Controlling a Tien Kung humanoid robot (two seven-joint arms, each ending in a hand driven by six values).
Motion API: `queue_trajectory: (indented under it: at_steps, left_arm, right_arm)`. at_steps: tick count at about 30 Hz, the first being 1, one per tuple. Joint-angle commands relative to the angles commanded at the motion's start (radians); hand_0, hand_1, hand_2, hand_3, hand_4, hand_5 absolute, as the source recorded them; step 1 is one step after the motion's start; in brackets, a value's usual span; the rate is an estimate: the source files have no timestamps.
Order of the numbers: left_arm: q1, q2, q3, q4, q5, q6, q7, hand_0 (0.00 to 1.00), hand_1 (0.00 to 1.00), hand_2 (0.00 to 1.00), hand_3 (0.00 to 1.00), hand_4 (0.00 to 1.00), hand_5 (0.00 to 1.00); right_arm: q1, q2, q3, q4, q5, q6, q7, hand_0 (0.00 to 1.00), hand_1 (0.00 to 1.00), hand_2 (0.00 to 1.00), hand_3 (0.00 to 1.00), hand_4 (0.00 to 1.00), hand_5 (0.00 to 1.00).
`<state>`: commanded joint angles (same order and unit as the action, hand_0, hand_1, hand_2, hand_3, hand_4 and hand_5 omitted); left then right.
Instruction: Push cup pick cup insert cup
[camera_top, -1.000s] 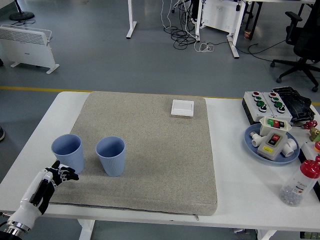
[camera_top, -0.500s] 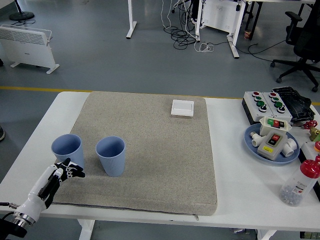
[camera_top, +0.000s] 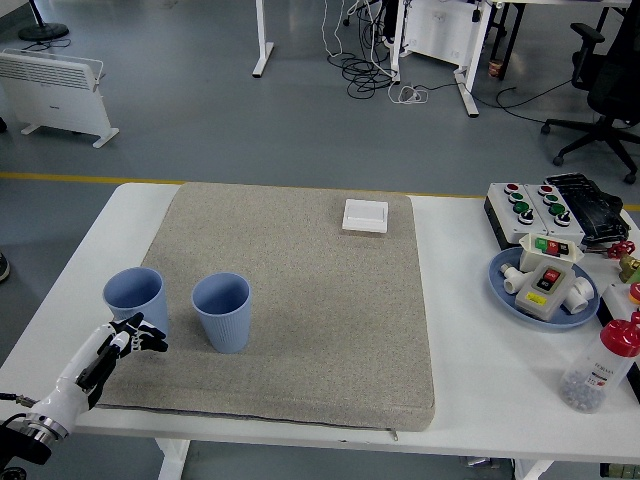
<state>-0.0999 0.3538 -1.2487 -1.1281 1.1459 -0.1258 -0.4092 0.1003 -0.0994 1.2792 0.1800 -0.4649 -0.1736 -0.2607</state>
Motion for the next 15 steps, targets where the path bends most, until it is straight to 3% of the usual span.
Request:
queue_trajectory:
  at_steps: [15]
  left_arm:
    - [-0.031, -0.002, 0.009, 0.049, 0.014, -0.001, 0.001, 0.625, 0.51, 0.485, 0.464, 0.547, 0.998]
  right_arm:
    - [0.0, 0.002, 0.0, 0.0, -0.002, -0.001, -0.001, 0.735, 0.675, 0.712, 0.6, 0.159, 0.478]
